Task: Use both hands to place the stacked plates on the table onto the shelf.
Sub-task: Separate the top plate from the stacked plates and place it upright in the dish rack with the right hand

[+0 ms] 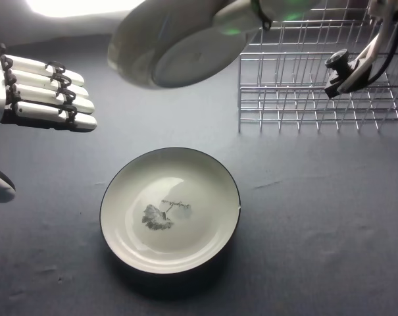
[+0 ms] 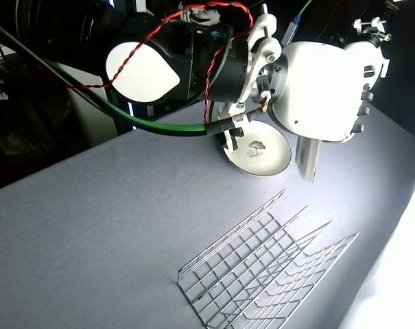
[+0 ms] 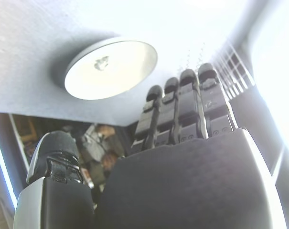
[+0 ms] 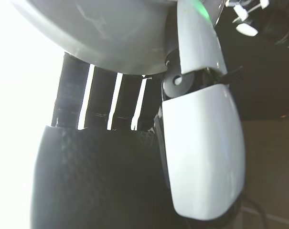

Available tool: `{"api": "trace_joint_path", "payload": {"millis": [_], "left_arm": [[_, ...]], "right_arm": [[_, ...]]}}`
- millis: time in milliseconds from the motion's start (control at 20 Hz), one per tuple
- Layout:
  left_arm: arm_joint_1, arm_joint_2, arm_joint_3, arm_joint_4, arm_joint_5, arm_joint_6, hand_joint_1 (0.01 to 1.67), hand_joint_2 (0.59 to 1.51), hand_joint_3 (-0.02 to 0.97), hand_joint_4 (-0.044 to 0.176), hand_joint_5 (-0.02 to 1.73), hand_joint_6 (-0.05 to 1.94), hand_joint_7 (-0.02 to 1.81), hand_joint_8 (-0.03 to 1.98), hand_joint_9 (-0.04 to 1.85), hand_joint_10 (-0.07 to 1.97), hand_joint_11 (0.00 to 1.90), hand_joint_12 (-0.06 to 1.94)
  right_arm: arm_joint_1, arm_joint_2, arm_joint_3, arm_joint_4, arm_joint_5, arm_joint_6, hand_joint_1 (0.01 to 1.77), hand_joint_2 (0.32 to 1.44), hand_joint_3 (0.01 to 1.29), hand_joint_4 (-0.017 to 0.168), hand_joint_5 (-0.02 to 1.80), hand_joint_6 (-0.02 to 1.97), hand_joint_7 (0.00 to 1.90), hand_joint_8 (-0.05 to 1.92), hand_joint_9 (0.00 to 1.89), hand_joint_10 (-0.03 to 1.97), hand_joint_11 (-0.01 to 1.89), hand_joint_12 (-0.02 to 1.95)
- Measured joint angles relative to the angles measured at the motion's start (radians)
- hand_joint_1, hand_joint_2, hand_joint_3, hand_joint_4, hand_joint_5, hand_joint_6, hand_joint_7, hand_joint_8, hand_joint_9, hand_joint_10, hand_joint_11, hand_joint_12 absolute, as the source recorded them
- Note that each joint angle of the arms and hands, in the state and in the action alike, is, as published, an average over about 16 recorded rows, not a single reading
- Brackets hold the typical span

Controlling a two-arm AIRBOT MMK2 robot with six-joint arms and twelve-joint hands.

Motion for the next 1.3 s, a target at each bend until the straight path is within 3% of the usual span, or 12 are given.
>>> {"api": "trace_joint_path", "payload": {"millis": [550, 1300], "left_arm": [[-0.003, -0.009, 0.022, 0.020, 0.013, 0.006, 0.01, 1.150, 0.020, -0.003, 0.02, 0.01, 0.02, 0.01, 0.02, 0.01, 0.01, 0.02], [0.000, -0.012, 0.039, 0.043, 0.032, 0.023, 0.01, 1.150, 0.020, -0.003, 0.02, 0.01, 0.02, 0.01, 0.02, 0.01, 0.01, 0.01]], "right_arm": [[0.053, 0.009, 0.039, 0.239, -0.105, -0.011, 1.40, 1.01, 0.01, -0.008, 0.94, 0.90, 1.09, 0.75, 1.01, 1.02, 0.94, 1.12], [0.043, 0.046, 0.097, 0.243, -0.117, -0.023, 1.40, 1.00, 0.01, -0.008, 0.96, 0.85, 1.14, 0.64, 1.03, 0.97, 0.97, 1.05]]}}
